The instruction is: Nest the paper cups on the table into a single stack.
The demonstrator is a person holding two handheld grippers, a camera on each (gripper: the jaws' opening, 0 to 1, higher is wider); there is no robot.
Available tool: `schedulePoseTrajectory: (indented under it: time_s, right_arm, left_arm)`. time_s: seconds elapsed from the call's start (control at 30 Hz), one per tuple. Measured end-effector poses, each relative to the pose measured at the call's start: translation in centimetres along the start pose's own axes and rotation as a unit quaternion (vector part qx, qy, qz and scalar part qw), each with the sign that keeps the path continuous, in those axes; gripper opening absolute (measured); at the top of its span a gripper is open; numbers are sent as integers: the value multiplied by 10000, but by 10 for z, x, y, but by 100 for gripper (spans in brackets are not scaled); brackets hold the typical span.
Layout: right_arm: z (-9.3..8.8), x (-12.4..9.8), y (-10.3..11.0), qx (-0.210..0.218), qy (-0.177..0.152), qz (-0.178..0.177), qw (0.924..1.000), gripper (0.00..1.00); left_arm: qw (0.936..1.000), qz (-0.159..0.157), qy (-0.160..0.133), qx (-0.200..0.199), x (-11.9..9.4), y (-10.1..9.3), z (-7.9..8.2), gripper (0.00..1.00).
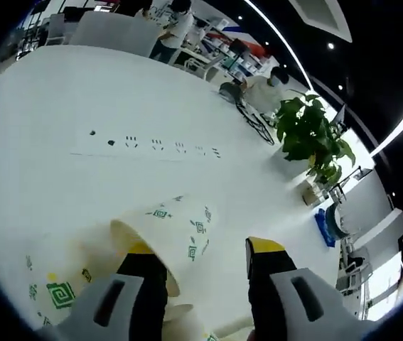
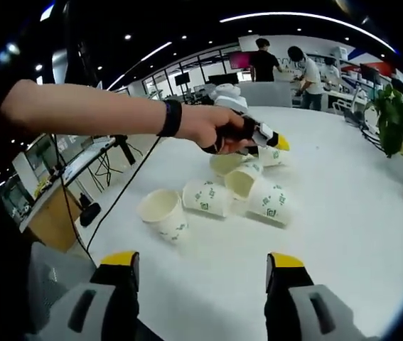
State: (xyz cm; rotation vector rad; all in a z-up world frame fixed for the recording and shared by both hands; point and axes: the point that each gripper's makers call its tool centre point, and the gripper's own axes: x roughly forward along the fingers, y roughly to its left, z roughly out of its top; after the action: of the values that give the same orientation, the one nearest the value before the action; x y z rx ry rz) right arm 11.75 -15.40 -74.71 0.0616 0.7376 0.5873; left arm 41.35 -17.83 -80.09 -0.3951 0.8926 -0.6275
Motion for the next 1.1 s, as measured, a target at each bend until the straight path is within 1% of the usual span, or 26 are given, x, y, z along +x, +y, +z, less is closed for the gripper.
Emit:
schedulePoseTrajectory:
  time_s: [0.07,0.2,0.23,0.33,0.37,0.4,0.47,0.5,0.53,0.57,0.6,0.63,0.7,0.8,0.87,0.9,0.97,1.1]
  right_arm:
    - [-1,-1,-2,60,-32,-13,10000,72]
    - [-3,-1,-4,103,-19,-24,9999,71]
    - [-3,-1,-4,110,-25,-24,9999,71]
    - [-3,-2,-4,142,-41,-28,9999,70]
    - [-3,-1,-4,146,-44,-29,9999,70]
    - [-3,-1,-3,158,-49,-21,9999,68]
    - [-6,0,-3,165,-15,-17,9999,67]
    - [-6,0,-2,148,-13,-21,9999,67]
    - [-6,0,-2,139,-24,-20,9999,67]
    - [-5,-1,-2,147,-35,-18,9999,67]
    - [-5,-1,-3,165,-48,-26,9998,67]
    - [-5,-2,-3,171,-47,-30,9998,67]
    - [-6,-4,-4,175,-41,-52,9998,67]
    - [-8,-6,-6,189,-30,-82,9998,66]
    - [-9,-7,-8,200,-36,-104,9997,66]
    - [-9,-8,-8,206,-36,-117,9997,66]
    - [-8,-8,-8,209,-48,-137,9997,66]
    - [-6,-9,-7,209,-77,-151,9996,66]
  left_arm:
    - [10000,-44,-24,-18,0,-6,1,38]
    - [9999,-104,-60,-27,5,-7,3,29]
    - [9999,-112,-57,-20,6,-9,2,28]
    - [9999,-160,32,38,9,-12,-1,24]
    - [9997,-193,119,107,10,-14,-6,21]
    - [9997,-183,136,129,11,-13,-6,17]
    - [9995,-165,128,231,12,-13,-5,11]
    - [9994,-190,118,270,12,-17,-6,6]
    - [9993,-194,109,287,13,-19,-5,4]
    - [9993,-135,95,326,15,-15,-2,2]
    - [9992,-77,119,373,16,-14,-2,1]
    - [9992,-88,129,358,16,-16,-3,0]
    - [9992,-159,130,346,19,-19,1,0]
    - [9983,-215,144,518,16,-25,3,0]
    - [9977,-260,142,609,15,-26,6,0]
    - [9974,-292,129,648,12,-30,8,0]
    - [9963,-346,144,777,14,-29,11,0]
    - [9940,-410,180,995,6,-34,18,0]
